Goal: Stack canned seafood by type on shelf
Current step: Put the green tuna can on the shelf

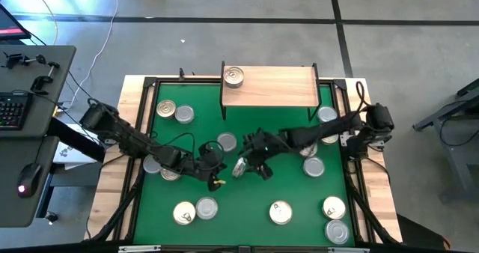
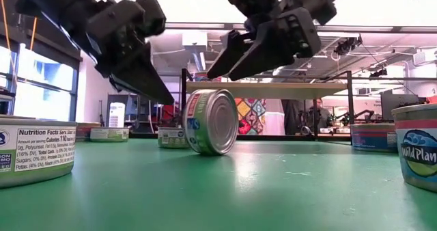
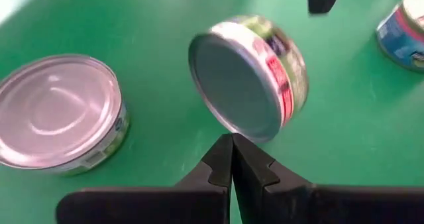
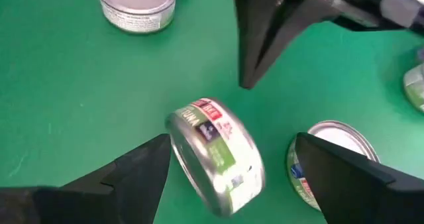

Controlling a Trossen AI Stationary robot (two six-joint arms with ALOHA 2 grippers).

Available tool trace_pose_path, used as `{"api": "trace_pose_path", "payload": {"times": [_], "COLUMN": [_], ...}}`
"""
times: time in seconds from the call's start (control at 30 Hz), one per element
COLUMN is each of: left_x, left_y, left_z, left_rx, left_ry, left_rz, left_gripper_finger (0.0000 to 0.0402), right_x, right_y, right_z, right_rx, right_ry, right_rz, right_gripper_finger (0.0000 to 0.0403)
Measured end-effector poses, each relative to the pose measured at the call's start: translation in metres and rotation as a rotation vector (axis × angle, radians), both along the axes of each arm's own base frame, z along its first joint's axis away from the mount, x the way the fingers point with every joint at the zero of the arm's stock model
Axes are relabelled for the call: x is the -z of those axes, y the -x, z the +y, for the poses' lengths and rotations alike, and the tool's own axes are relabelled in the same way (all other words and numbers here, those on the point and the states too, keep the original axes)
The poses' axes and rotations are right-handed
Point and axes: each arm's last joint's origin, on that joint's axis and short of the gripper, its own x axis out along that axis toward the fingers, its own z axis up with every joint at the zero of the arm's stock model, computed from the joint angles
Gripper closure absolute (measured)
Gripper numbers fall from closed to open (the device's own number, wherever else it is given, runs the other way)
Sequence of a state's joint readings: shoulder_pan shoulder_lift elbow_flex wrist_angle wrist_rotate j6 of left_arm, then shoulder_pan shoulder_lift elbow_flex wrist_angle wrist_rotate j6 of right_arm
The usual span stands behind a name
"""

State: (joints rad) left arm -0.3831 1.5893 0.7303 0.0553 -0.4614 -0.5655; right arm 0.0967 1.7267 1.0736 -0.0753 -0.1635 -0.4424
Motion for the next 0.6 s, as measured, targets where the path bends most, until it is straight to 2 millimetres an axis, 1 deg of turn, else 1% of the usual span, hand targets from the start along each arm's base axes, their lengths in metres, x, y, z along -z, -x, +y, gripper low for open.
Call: {"api": "trace_pose_path", "payload": {"times": [0.13, 0.2, 0.37, 0.47, 0.6], "left_x": [0.013, 0.019, 0.025, 0.025, 0.023], "left_y": [-0.008, -0.011, -0.013, -0.014, -0.015], "left_z": [-0.001, -0.002, -0.003, -0.002, 0.0], "left_rx": [-0.003, -0.004, -0.006, -0.012, -0.017], "left_ry": [0.006, 0.009, 0.013, 0.015, 0.012], "left_rz": [-0.006, -0.013, -0.01, -0.018, -0.027], "left_gripper_finger": [0.0402, 0.0402, 0.0402, 0.0401, 0.0401], "right_x": [0.011, 0.017, 0.019, 0.022, 0.026], "right_y": [-0.007, -0.011, -0.016, -0.017, -0.016], "right_z": [-0.009, -0.009, -0.003, 0.001, 0.003], "right_rx": [-0.059, -0.083, -0.106, -0.104, -0.072], "right_ry": [-0.001, 0.013, 0.029, 0.051, 0.098], "right_rz": [0.046, 0.056, 0.044, 0.042, 0.069], "right_gripper_finger": [0.0087, 0.0087, 0.009, 0.011, 0.0157]}}
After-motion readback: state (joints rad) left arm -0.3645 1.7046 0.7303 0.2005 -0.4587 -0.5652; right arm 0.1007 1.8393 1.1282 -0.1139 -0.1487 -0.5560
